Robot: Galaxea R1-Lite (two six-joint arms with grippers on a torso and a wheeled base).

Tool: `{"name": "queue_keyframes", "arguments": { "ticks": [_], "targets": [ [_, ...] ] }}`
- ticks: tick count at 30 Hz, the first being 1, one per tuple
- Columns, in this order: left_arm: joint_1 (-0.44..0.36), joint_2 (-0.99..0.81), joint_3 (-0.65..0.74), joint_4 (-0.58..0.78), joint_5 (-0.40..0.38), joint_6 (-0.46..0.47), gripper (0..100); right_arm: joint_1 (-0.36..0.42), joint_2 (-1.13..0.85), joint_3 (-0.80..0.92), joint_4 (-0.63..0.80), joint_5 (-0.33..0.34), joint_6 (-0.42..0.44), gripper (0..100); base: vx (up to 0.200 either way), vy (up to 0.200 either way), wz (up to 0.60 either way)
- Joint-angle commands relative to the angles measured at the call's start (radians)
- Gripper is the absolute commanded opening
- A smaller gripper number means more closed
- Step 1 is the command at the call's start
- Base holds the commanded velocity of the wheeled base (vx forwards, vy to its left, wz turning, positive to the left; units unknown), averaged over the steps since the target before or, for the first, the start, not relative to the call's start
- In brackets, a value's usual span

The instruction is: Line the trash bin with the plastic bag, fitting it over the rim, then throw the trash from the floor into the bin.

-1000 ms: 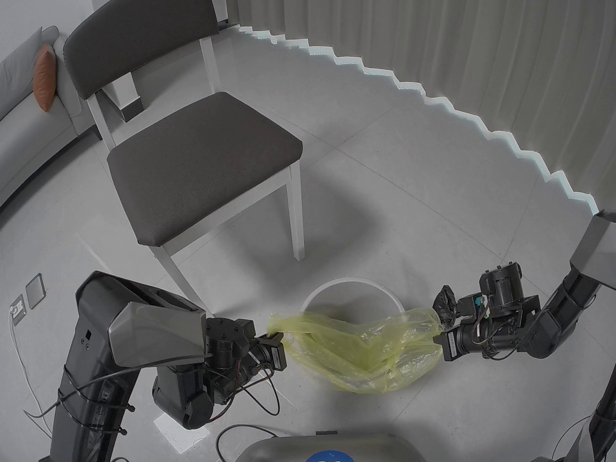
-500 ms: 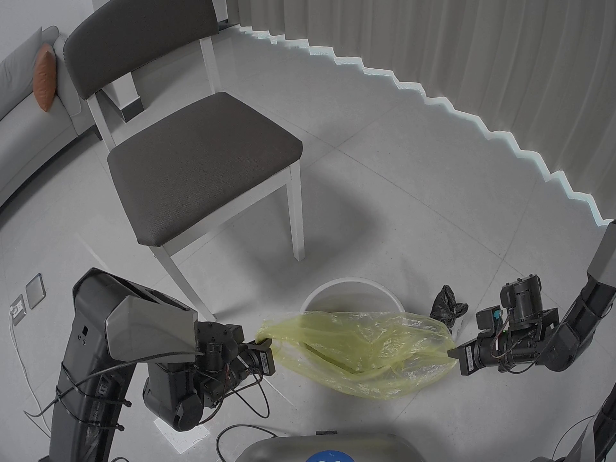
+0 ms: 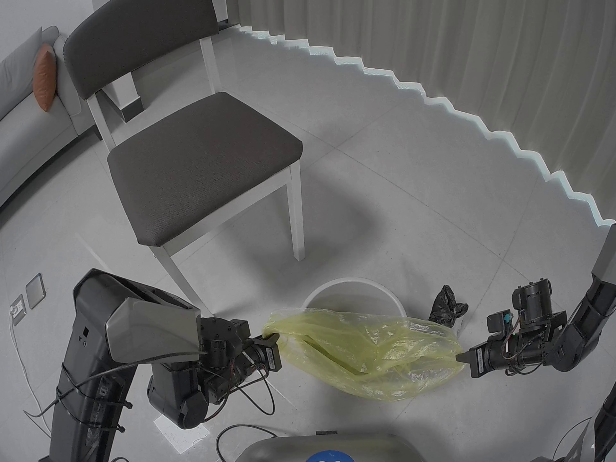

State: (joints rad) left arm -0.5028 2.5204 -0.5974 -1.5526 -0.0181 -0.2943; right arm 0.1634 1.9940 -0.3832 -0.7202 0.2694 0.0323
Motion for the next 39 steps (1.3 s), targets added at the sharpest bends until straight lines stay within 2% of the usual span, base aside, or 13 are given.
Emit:
{"name": "queue_keyframes", "arguments": {
  "ticks": [1,17,21,25,33,34,39],
  "targets": [
    [-0.002,0.001,0.001,-0.012,0.0,0.0,0,-0.016,0.003,0.029,-0.019,0.008,-0.005,0,0.0,0.0,0.0],
    [0.013,0.017,0.018,-0.012,0.0,0.017,0,-0.085,0.118,0.216,-0.344,0.013,-0.057,0,0.0,0.0,0.0],
    [0.016,0.012,0.016,-0.012,0.0,0.017,0,-0.088,0.138,0.239,-0.41,0.036,-0.055,0,0.0,0.0,0.0],
    [0.004,0.015,0.007,-0.012,0.0,0.017,0,-0.076,0.138,0.244,-0.446,0.059,-0.046,0,0.0,0.0,0.0],
    [-0.022,0.008,0.005,-0.012,0.0,0.017,0,-0.053,0.132,0.244,-0.447,0.06,-0.057,0,0.0,0.0,0.0],
    [-0.025,0.006,0.004,-0.012,0.0,0.017,0,-0.053,0.131,0.242,-0.447,0.06,-0.057,100,0.0,0.0,0.0],
    [-0.026,0.011,-0.018,-0.009,0.0,0.018,0,-0.053,0.104,0.242,-0.447,0.06,-0.057,100,0.0,0.0,0.0]
  ]
}}
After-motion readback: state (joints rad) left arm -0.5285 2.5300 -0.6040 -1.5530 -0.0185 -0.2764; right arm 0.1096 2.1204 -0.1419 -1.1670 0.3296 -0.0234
